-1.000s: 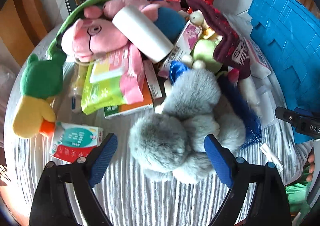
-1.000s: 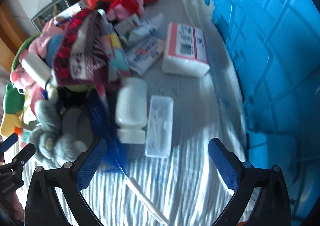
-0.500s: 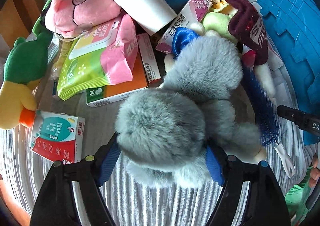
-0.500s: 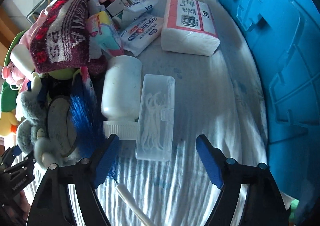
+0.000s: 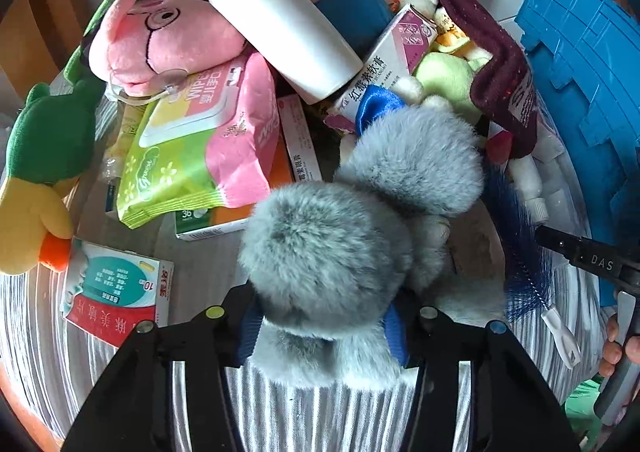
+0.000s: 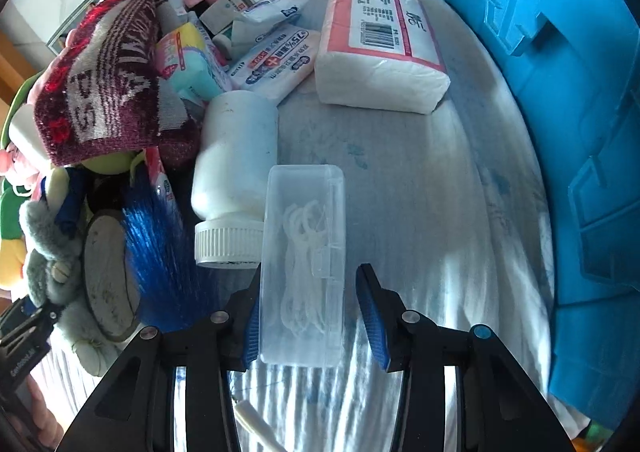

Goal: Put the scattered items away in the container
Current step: 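Grasp the grey fluffy plush with the left tool while the right tool grasps the clear floss box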

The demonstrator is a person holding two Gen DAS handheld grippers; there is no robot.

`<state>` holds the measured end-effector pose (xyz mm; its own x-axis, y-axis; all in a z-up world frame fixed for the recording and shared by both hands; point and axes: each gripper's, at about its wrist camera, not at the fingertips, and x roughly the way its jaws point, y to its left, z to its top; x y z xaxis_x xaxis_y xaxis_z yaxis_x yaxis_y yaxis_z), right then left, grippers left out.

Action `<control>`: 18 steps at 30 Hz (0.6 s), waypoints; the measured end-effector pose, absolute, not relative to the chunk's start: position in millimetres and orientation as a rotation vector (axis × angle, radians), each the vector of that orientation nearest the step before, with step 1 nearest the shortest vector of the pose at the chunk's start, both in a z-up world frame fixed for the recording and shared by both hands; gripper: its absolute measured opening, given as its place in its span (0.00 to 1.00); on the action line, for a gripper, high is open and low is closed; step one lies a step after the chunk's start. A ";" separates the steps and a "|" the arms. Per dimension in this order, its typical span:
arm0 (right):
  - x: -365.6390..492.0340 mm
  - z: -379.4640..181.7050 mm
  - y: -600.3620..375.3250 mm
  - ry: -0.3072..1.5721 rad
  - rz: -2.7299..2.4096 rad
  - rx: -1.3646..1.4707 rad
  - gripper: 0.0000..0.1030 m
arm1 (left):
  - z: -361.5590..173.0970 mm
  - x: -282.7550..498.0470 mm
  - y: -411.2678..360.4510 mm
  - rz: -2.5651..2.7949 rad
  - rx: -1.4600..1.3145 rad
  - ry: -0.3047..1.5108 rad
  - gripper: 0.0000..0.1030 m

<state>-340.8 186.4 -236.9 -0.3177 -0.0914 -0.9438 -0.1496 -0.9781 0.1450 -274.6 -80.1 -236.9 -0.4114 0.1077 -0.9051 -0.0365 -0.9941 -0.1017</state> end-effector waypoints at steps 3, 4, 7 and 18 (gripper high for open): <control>-338.8 -236.6 180.7 0.271 2.505 -1.806 0.31 | -223.7 -264.8 -85.3 2.640 -1.619 -0.074 0.44; -337.3 -235.2 179.1 0.249 2.506 -1.795 0.31 | -218.7 -261.2 -87.0 2.665 -1.605 -0.059 0.44; -330.2 -226.3 175.4 0.216 2.530 -1.766 0.31 | -201.6 -247.5 -92.0 2.734 -1.550 -0.027 0.44; -291.8 -144.0 153.7 0.140 2.725 -1.493 0.31 | -107.0 -250.4 -103.1 2.961 -1.249 0.094 0.43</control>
<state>-291.8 153.7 -144.0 -0.5387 -0.0160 -0.8424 -0.0705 -0.9955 0.0640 -250.4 -103.1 -107.0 -0.6957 -0.0907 -0.7126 0.0455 -0.9956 0.0823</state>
